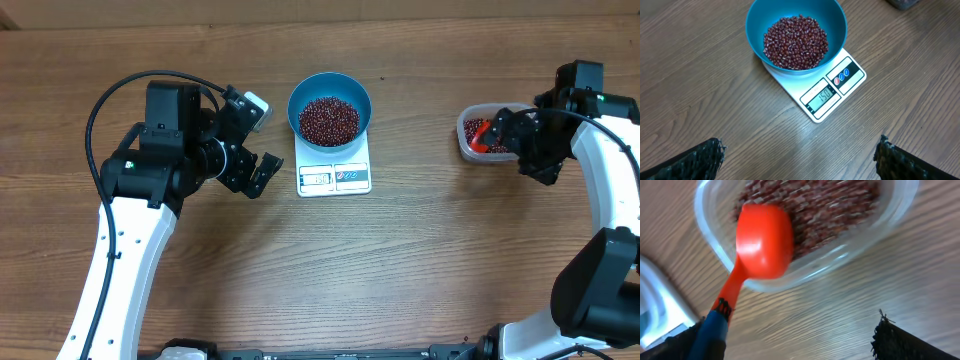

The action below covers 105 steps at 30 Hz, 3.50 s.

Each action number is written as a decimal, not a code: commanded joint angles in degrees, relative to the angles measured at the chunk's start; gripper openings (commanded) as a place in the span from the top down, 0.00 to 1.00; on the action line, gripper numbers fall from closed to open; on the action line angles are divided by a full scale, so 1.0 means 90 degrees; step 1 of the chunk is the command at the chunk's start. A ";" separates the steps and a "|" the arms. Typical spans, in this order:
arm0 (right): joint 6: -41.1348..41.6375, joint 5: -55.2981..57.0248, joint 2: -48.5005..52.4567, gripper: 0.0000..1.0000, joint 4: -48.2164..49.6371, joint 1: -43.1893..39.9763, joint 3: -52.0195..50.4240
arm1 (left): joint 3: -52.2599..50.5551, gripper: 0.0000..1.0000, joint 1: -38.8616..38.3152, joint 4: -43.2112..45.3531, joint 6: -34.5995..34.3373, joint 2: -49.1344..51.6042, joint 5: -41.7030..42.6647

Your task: Scoop item into bowl and weigh 150g on scale

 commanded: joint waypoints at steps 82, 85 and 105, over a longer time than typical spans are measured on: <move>-0.1615 0.0141 -0.8653 0.00 0.4580 0.1693 -0.5265 | -0.0010 0.00 0.0022 0.0012 0.0170 0.0046 0.0000; -0.1644 0.0114 -0.9112 0.00 0.5537 0.1693 -0.6139 | -0.0010 0.00 0.0022 0.0010 0.0168 0.0046 0.0002; -0.1695 0.0384 -1.1077 0.00 0.7283 0.1693 -0.8993 | -0.0010 0.00 0.0022 0.0010 0.0170 0.0046 0.0000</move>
